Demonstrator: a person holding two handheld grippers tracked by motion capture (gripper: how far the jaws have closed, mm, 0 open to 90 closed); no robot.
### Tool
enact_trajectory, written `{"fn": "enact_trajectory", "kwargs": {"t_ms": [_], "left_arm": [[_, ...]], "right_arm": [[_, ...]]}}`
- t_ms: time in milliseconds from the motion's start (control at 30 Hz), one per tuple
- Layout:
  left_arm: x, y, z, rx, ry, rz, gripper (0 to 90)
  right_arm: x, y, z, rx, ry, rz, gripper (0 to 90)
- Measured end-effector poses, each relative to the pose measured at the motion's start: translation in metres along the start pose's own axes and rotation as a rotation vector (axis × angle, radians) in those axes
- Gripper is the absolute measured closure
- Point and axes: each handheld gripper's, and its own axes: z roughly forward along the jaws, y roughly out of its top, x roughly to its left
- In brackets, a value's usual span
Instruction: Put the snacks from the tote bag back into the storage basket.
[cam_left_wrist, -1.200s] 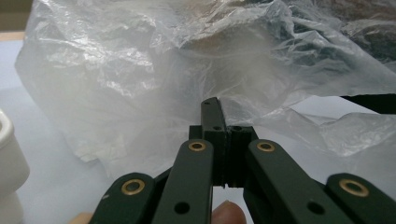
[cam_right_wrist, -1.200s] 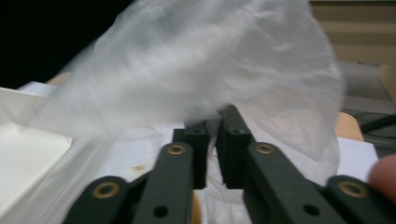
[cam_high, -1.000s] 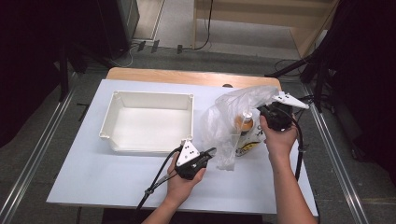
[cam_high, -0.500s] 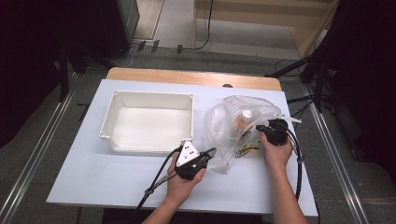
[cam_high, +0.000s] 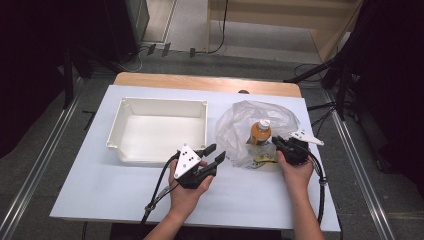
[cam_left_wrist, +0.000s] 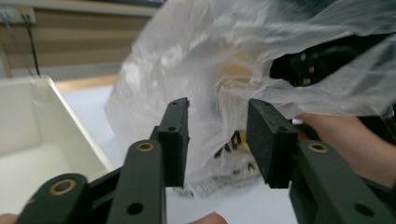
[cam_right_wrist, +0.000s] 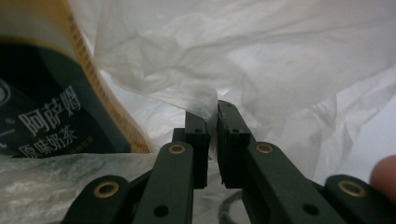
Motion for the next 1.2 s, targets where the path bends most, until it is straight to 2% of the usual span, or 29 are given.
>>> {"fn": "enact_trajectory", "kwargs": {"t_ms": [33, 67, 133, 167, 200, 267, 400, 433, 500, 533, 567, 600, 633, 667, 733, 767, 833, 900, 933, 967, 1100, 1167, 1200], "left_arm": [[0.0, 0.0, 0.0, 0.0, 0.0, 0.0, 52.0], [-0.002, 0.011, -0.002, -0.016, -0.014, -0.007, 49.1], [-0.003, 0.015, -0.003, -0.023, -0.021, -0.014, 43.4], [-0.004, 0.019, -0.003, -0.031, -0.02, -0.016, 43.4], [-0.007, 0.023, -0.002, -0.031, -0.019, -0.011, 35.9], [-0.009, 0.025, 0.0, -0.031, -0.023, -0.013, 26.8], [-0.016, 0.028, 0.011, 0.006, -0.041, 0.011, 18.7], [-0.018, 0.028, 0.022, 0.046, -0.052, 0.016, 17.5], [-0.02, 0.025, 0.034, 0.079, -0.059, 0.017, 16.8], [-0.02, 0.025, 0.034, 0.079, -0.059, 0.017, 17.1], [-0.023, 0.02, 0.048, 0.13, -0.028, 0.038, 18.8], [-0.025, 0.017, 0.054, 0.155, 0.002, 0.045, 23.2], [-0.024, 0.014, 0.059, 0.173, 0.022, 0.05, 33.4], [-0.024, 0.011, 0.064, 0.185, 0.031, 0.042, 46.2], [-0.022, 0.006, 0.072, 0.213, 0.034, 0.036, 62.8], [-0.022, 0.006, 0.072, 0.213, 0.034, 0.036, 69.1], [-0.019, 0.001, 0.083, 0.243, 0.027, 0.027, 76.5], [-0.015, -0.003, 0.089, 0.255, 0.034, 0.015, 82.5], [-0.015, -0.003, 0.089, 0.255, 0.034, 0.015, 84.8], [-0.014, -0.006, 0.091, 0.262, 0.042, 0.01, 86.0], [-0.008, -0.017, 0.099, 0.309, 0.074, 0.017, 88.9], [-0.007, -0.021, 0.101, 0.33, 0.082, 0.019, 90.0], [-0.006, -0.022, 0.102, 0.336, 0.08, 0.018, 90.0]], "right_arm": [[-0.001, 0.0, -0.001, -0.008, 0.003, 0.012, 85.2], [-0.002, 0.0, -0.001, -0.011, 0.004, 0.016, 85.2], [-0.003, 0.0, -0.001, -0.013, 0.004, 0.017, 85.2], [-0.003, 0.0, -0.001, -0.016, 0.006, 0.017, 85.2], [-0.003, 0.0, -0.001, -0.018, 0.005, 0.021, 85.2], [-0.003, 0.0, -0.001, -0.019, 0.005, 0.024, 85.2], [-0.001, 0.0, 0.0, -0.017, 0.006, 0.02, 85.0], [-0.001, 0.0, -0.001, -0.018, 0.004, 0.006, 84.8], [0.001, -0.001, -0.002, -0.027, 0.005, -0.003, 84.7], [0.001, -0.001, -0.002, -0.027, 0.005, -0.003, 84.7], [0.002, -0.001, -0.005, -0.044, 0.01, -0.006, 84.5], [0.002, -0.001, -0.007, -0.052, 0.016, -0.001, 84.1], [0.002, -0.001, -0.008, -0.056, 0.022, 0.008, 83.3], [0.002, -0.001, -0.011, -0.056, 0.029, 0.011, 81.8], [0.002, -0.001, -0.016, -0.073, 0.044, -0.003, 77.7], [0.002, -0.001, -0.016, -0.073, 0.044, -0.003, 77.7], [0.005, 0.001, -0.026, -0.091, 0.067, -0.037, 68.5], [0.007, 0.004, -0.036, -0.118, 0.099, -0.054, 63.4], [0.007, 0.004, -0.036, -0.118, 0.099, -0.054, 63.4], [0.009, 0.008, -0.046, -0.147, 0.117, -0.062, 60.0], [0.015, 0.016, -0.063, -0.205, 0.118, -0.058, 56.6], [0.022, 0.023, -0.069, -0.232, 0.113, -0.074, 56.0], [0.026, 0.027, -0.071, -0.248, 0.095, -0.097, 55.1]]}}
